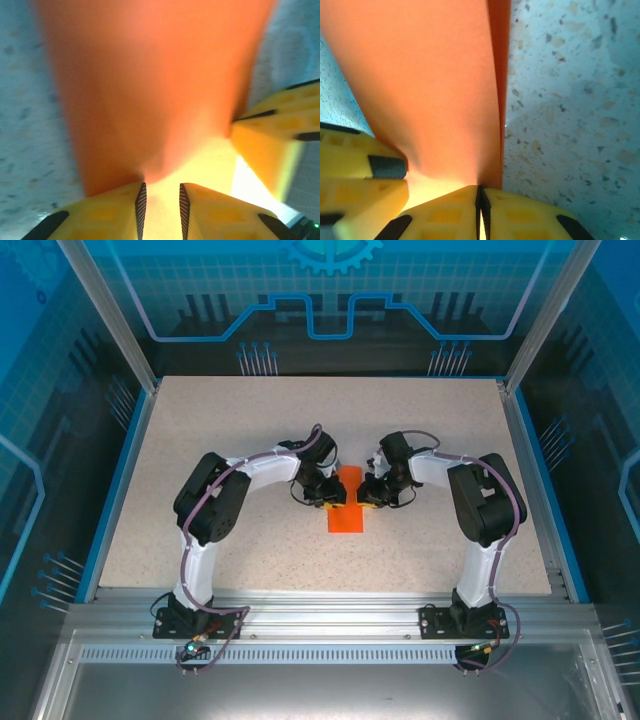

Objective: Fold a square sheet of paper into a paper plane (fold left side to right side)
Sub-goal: First fold the square sheet of paper in half at the center of the table.

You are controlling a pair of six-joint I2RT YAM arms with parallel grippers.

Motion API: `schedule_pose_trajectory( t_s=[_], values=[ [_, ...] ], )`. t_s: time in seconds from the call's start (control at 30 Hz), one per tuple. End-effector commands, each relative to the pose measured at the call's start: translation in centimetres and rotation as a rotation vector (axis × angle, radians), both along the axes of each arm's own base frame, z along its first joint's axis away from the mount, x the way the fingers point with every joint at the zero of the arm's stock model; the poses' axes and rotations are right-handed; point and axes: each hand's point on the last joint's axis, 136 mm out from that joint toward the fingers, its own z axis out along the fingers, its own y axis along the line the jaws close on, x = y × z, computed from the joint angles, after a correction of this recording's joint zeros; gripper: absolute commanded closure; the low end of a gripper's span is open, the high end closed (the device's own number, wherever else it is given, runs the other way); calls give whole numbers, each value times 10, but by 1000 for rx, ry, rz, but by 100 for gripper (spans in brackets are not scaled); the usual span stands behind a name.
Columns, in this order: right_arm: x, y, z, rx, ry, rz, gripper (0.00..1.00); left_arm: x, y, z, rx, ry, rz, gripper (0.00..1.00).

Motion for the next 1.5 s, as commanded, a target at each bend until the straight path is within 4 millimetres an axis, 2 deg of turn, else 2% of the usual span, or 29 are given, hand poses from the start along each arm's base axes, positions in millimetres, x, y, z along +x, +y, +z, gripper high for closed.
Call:
schedule_pose_trajectory(
  t_s=[0.0, 0.23, 0.53, 0.63, 0.8, 0.93, 1.0, 1.07, 1.23, 1.47],
  values=[
    [-24, -24, -45, -170, 99, 7, 87, -8, 22, -25, 70, 45, 20, 71],
    [-26, -25, -46, -176, 106, 5, 87, -14, 38, -36, 74, 67, 46, 71],
    [-25, -26, -46, -180, 101, 4, 87, -18, 49, -15, 26, 47, 68, 66],
    [-25, -24, -45, -170, 99, 4, 87, -18, 52, -3, 2, 16, 70, 65],
    [-25, -23, -44, -165, 95, 5, 87, -15, 41, 29, -97, -63, 53, 62],
    [-25, -23, -43, -164, 96, 5, 87, -11, 26, 42, -137, -99, 31, 63],
    [-25, -22, -43, -164, 94, 6, 87, -12, 13, 44, -161, -103, 5, 63],
    [-25, -22, -43, -165, 94, 5, 87, -13, 1, 41, -168, -99, -16, 64],
    [-25, -23, -43, -170, 93, 6, 87, -17, -14, 19, -141, -58, -45, 64],
    [-25, -24, -42, -178, 93, 7, 87, -30, -9, 2, -111, -23, -55, 65]
  ],
)
